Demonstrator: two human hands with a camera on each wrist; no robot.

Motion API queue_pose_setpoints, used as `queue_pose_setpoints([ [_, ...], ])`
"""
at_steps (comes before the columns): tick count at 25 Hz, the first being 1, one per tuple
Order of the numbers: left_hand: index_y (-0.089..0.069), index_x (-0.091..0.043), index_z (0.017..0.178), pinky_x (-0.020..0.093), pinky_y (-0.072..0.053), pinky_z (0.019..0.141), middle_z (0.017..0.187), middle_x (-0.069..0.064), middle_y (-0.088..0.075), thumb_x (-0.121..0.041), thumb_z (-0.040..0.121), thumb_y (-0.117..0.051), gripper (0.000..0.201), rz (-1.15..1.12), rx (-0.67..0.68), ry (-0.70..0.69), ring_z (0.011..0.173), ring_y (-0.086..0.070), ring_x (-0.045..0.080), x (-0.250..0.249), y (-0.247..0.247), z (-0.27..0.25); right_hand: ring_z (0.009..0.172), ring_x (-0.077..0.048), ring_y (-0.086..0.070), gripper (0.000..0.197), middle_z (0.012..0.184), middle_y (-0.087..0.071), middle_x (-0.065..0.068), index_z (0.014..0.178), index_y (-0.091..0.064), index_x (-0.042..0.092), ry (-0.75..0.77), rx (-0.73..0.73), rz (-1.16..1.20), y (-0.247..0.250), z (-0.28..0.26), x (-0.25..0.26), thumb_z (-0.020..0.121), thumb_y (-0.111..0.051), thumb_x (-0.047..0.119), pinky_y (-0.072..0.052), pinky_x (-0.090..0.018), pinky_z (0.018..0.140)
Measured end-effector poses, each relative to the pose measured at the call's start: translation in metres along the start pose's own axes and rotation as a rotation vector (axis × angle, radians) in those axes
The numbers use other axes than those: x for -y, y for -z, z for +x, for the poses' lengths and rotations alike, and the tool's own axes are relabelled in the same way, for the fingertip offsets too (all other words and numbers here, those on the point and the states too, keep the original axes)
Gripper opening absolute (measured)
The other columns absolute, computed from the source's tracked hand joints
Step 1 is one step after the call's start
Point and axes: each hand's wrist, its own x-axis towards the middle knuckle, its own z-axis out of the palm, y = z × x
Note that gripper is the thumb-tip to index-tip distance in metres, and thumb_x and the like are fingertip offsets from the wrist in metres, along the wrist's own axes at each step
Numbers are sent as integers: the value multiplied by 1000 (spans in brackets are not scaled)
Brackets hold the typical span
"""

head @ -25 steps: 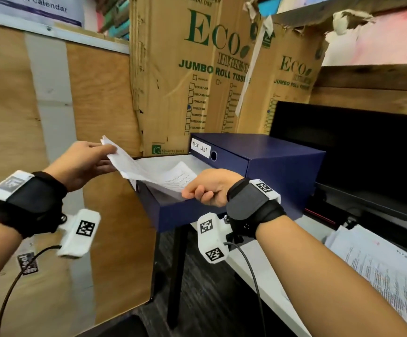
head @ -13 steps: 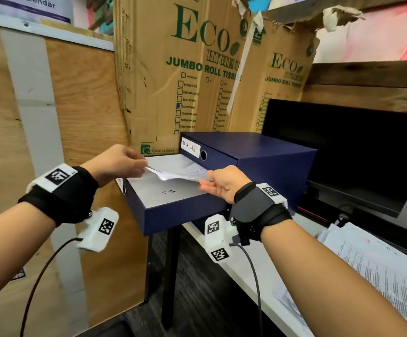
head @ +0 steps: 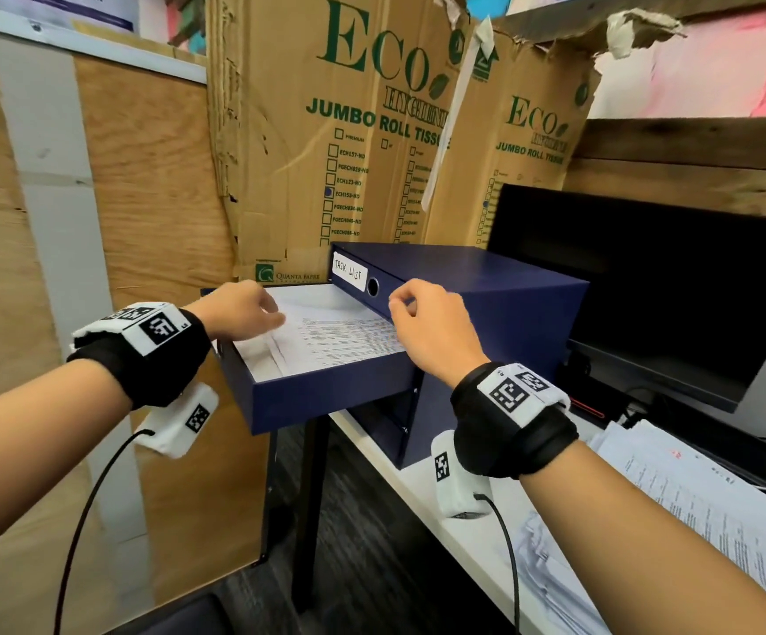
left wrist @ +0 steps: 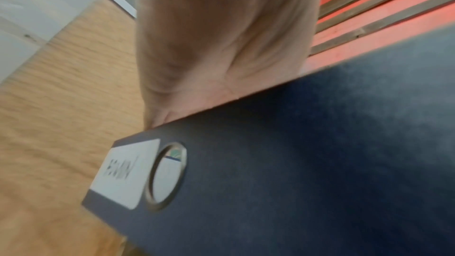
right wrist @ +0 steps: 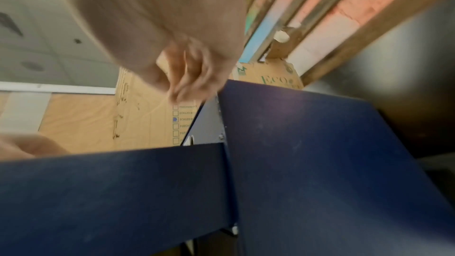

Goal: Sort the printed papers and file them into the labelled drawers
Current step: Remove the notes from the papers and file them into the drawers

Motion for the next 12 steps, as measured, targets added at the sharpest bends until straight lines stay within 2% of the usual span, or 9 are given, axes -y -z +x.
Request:
queue_pose_setpoints([
  [1,-60,-6,127,33,-41,98,132,13,-58,-32,95,-53,42,-53,-104,25,122,-52,30,2,3,-5,95,-20,-58,22,101,-64,1,106,-63,21,74,-118,-106,0,-1,1,97,-44,25,-49,-35,77],
  [2,-59,-4,125,33,-43,91,128,16,-59,-30,95,-52,40,-83,-188,64,120,-52,33,6,5,-10,100,-19,-53,22,105,-61,2,108,-63,21,143,-227,-180,1,-1,2,97,-44,22,-47,-33,78],
  [4,-61,-1,102,34,-43,70,103,18,-64,-29,94,-51,31,-159,-259,144,104,-58,37,19,7,-17,108,-21,-47,25,112,-57,0,116,-61,20,234,-344,-241,2,3,-2,95,-47,21,-44,-33,85],
  [5,-59,-1,89,35,-44,65,91,17,-63,-30,94,-51,30,-240,-248,189,96,-60,37,26,6,-18,114,-22,-45,30,119,-55,-2,123,-59,20,233,-327,-257,1,7,-8,95,-48,23,-41,-33,92],
  [6,-57,-1,82,37,-49,68,84,16,-62,-29,93,-51,31,-364,-221,223,91,-62,36,35,4,-19,121,-23,-43,35,126,-53,-2,129,-55,19,214,-277,-281,0,11,-14,96,-48,27,-36,-35,100],
  [7,-58,0,82,42,-53,75,84,18,-62,-28,92,-52,31,-518,-194,239,88,-63,35,42,1,-19,127,-23,-40,40,133,-51,-3,135,-51,17,192,-216,-307,-3,14,-22,97,-47,31,-31,-36,106],
  [8,-59,2,86,46,-54,82,86,20,-62,-27,91,-52,29,-668,-184,246,87,-63,33,46,-1,-18,131,-23,-39,44,136,-51,-4,137,-49,16,182,-173,-337,-6,15,-28,99,-45,35,-27,-37,110],
  [9,-59,1,91,44,-53,84,88,21,-59,-24,90,-51,26,-807,-179,249,86,-61,32,47,-3,-18,132,-23,-40,46,137,-52,-4,138,-49,15,196,-170,-358,-10,16,-34,100,-42,39,-25,-37,112],
  [12,-51,-10,99,34,-44,76,89,13,-45,-14,90,-46,11,-1113,-164,233,83,-45,23,37,-13,-15,123,-22,-50,47,127,-61,-3,133,-54,14,230,-269,-251,-9,19,-41,101,-37,43,-29,-36,109],
])
